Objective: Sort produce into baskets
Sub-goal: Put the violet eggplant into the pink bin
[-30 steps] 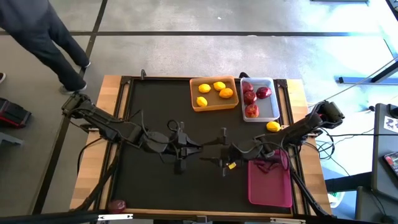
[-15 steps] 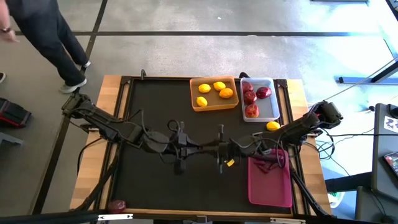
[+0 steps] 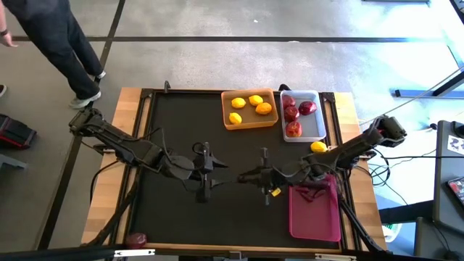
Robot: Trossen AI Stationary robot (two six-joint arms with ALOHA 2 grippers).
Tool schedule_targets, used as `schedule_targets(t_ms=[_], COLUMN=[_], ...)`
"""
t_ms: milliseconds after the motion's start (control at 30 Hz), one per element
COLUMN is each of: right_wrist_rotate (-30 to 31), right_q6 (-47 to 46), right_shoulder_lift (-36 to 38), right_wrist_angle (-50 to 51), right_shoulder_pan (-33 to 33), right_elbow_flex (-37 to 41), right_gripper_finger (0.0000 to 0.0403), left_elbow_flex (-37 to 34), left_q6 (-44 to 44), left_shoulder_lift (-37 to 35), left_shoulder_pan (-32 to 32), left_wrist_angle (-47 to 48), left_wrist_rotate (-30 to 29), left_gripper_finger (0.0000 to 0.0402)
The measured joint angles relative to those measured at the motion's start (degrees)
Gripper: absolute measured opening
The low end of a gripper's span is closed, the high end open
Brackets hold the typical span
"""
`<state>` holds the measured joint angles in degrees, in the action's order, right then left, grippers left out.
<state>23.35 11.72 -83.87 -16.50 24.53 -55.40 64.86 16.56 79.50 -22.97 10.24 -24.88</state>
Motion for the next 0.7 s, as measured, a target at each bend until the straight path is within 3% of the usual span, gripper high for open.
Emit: schedule_targets(t_ms=[300,533,700], right_wrist_rotate=[-0.51,-7.34,-10.35], right_q6=[-13.2,-37.12,-54.44], right_shoulder_lift=[9.56,11.87,11.62], right_wrist_angle=[26.66,47.3,55.97], right_shoulder_pan=[8.2,14.36,18.97], right_elbow_flex=[-0.04,-0.07,-0.07], right_gripper_finger=[0.0011,0.0011,0.0012], left_elbow_flex=[0.0,0.0,0.0], left_q6=[7.28,7.54,6.99], left_shoulder_lift=[-0.28,-0.28,-0.28], left_shoulder_pan=[-0.66,-0.66,-0.29], left_wrist_angle=[11.86,12.3,12.3], left_wrist_rotate=[0.1,0.1,0.1], left_gripper_finger=[0.0233,0.0231,0.0231])
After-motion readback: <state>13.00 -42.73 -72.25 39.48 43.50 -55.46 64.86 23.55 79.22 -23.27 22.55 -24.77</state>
